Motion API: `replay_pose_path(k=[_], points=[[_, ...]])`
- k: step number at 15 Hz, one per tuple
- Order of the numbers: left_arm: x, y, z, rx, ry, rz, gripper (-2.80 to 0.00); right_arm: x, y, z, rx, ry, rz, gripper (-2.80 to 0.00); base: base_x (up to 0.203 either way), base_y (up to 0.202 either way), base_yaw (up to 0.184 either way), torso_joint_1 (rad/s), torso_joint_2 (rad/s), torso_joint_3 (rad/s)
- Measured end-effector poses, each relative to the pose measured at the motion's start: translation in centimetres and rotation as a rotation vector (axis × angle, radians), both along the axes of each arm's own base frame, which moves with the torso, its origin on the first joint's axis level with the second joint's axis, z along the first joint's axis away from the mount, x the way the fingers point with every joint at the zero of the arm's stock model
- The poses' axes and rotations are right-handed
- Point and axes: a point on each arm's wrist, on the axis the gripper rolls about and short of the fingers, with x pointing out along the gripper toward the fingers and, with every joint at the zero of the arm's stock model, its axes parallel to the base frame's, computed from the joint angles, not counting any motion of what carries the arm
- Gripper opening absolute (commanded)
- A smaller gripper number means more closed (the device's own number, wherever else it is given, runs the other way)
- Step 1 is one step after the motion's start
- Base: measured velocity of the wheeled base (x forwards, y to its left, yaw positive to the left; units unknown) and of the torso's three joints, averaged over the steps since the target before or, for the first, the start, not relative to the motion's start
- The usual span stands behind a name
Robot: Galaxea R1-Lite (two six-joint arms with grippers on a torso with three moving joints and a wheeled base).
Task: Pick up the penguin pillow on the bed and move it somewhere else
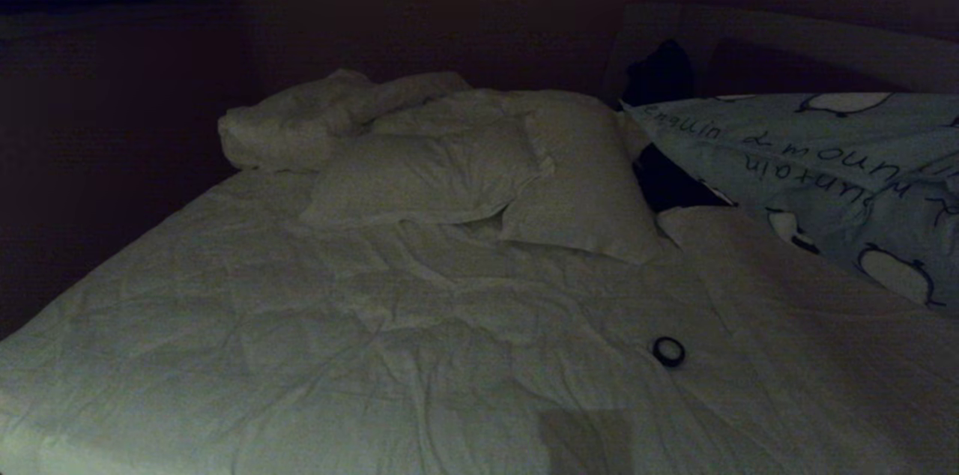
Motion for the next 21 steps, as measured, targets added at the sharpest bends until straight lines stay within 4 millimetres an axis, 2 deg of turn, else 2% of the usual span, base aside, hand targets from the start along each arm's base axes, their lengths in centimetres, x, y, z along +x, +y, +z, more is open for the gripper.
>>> replay_pose_path(k=[8, 21], points=[[0.0, 0.0, 0.0, -0.001, 0.000, 0.000, -2.80, 0.6, -0.3, -0.2, -0.004, -0.004, 0.000, -2.80, 0.001, 0.007, -0.001, 0.000, 0.00, 0.001], [0.0, 0.0, 0.0, -0.001, 0.000, 0.000, -2.80, 1.2, -0.7, -0.7, 0.008, 0.017, -0.001, -2.80, 0.000, 0.188, -0.001, 0.001, 0.00, 0.002]])
